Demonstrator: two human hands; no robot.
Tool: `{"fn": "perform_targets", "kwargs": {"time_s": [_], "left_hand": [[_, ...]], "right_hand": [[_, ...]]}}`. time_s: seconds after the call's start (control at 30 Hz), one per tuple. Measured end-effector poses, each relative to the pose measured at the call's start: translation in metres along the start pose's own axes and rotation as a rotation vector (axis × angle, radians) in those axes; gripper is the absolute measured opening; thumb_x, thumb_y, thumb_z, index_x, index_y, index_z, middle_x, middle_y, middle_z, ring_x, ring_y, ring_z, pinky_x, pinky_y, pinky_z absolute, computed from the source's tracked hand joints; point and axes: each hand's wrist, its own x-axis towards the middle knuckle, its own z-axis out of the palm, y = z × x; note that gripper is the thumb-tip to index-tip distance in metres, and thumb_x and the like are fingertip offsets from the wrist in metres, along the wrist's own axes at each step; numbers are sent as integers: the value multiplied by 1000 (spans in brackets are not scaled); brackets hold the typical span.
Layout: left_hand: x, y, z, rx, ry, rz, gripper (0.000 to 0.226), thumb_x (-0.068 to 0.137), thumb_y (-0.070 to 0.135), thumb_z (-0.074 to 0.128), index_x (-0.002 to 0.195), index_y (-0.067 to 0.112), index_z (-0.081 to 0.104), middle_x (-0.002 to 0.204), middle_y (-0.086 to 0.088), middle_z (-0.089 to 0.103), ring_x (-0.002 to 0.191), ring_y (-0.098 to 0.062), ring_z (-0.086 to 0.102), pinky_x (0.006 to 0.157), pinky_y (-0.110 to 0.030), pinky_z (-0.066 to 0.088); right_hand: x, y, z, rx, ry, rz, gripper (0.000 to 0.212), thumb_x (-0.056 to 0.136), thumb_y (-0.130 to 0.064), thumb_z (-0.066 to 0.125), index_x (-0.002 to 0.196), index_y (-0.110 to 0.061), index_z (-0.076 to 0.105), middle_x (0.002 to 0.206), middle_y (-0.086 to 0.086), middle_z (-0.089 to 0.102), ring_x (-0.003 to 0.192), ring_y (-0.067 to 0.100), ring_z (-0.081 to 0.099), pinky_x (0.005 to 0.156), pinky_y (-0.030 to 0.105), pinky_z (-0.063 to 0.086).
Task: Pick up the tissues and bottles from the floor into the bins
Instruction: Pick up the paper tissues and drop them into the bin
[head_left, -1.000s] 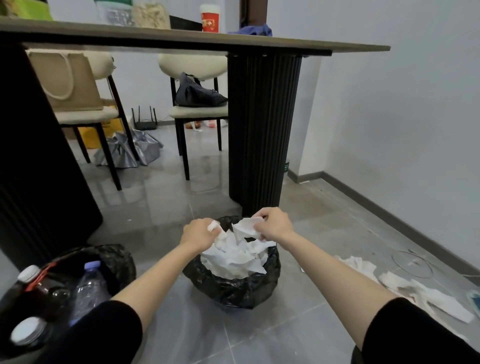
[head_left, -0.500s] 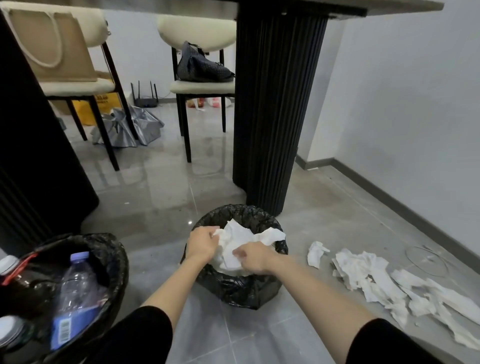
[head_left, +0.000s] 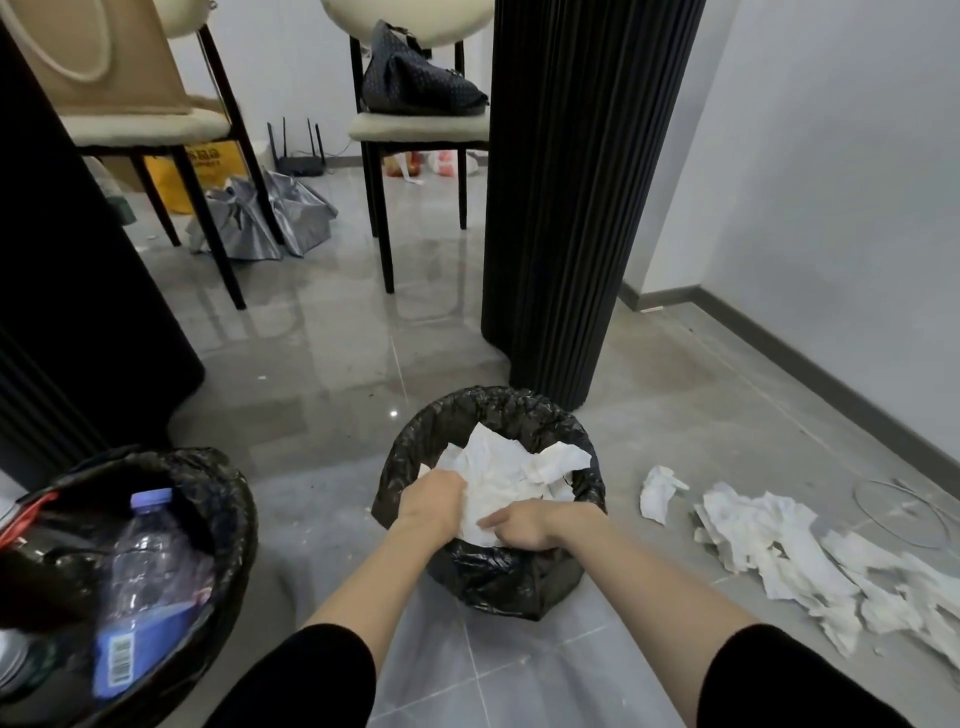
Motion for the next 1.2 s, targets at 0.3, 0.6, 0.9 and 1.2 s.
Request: {"fn": "perform_targets", "kwargs": {"time_s": [0.3,0.6,0.9,1.2], "left_hand": [[11,16,7,187,-229,-19,30,92,9,42,119,9,54,126,-7,56,117,-24,52,85,-29,39],[9,26,2,176,-214,-26,36,90,2,44,126,2,48,139,-16,34,134,-31,25,103,-35,35],[-13,61,-43,129,-38,-86,30,90,4,42,118,7,52,133,-14,29,124,-30,28,99,-34,35],[-41,137,-85,32,44,13,34,90,6,42,122,10,53,135,-14,36,126,-31,30,102,-37,34]], "right_hand": [[28,1,5,-21,-106,152,58,101,-47,27,150,-14,26,158,5,21,145,26,20,116,39,18],[12,10,-9,12,142,44,39,90,-8,43,115,-25,69,129,7,58,116,26,54,98,31,43],[-37,33,-35,123,474,72,38,84,-6,45,94,-31,72,119,-3,63,111,20,57,94,33,48],[-122,83,-58,267,622,206,38,85,-9,43,108,-24,69,121,9,63,113,29,58,98,38,48]]}}
